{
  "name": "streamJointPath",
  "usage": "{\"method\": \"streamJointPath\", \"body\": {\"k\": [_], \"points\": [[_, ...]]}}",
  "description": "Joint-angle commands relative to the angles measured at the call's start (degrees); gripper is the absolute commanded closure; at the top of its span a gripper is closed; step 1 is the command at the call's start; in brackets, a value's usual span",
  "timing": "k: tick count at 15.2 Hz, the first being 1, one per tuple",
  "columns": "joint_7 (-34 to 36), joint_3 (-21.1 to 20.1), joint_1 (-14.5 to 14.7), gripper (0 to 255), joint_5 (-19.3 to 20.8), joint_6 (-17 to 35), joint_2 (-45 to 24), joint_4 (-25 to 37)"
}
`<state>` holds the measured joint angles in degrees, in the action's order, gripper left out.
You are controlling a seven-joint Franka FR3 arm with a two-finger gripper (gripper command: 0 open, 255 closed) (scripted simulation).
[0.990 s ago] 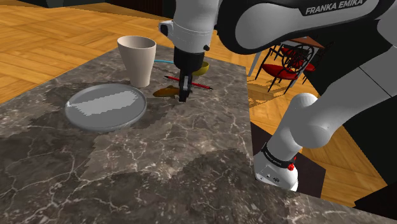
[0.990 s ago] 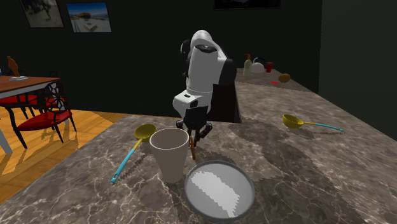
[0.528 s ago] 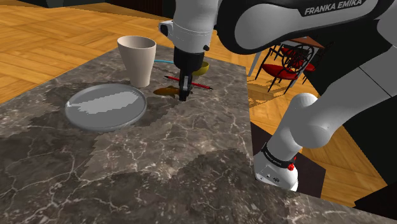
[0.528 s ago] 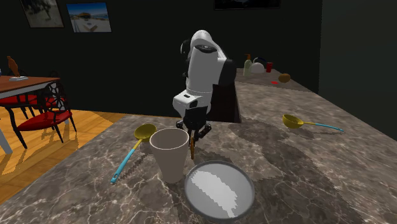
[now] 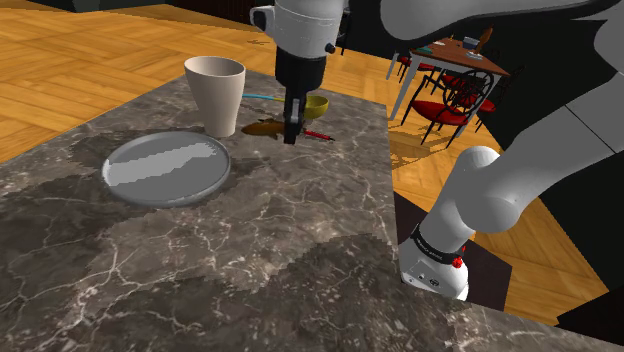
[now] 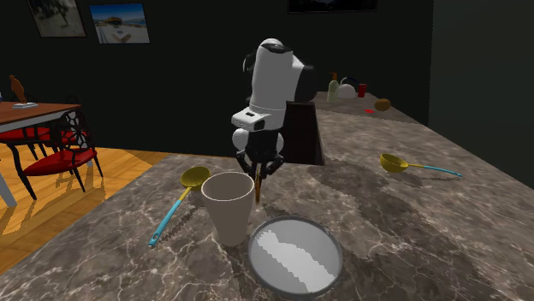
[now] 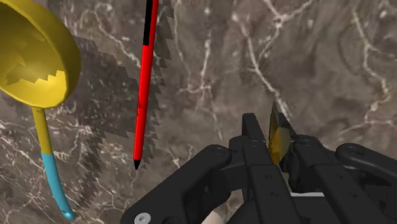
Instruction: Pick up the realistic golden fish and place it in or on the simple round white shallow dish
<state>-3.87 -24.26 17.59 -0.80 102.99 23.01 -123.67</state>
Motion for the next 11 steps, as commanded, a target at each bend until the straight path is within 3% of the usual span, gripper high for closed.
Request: {"method": "streamJointPath", "body": {"k": [1, 11], "points": [[-0.18, 0.15, -0.09, 255, 0.08, -1.64, -0.07, 1.69], [-0.77, 0.57, -0.52, 255, 0.55, -9.17, -0.87, 10.02]]}}
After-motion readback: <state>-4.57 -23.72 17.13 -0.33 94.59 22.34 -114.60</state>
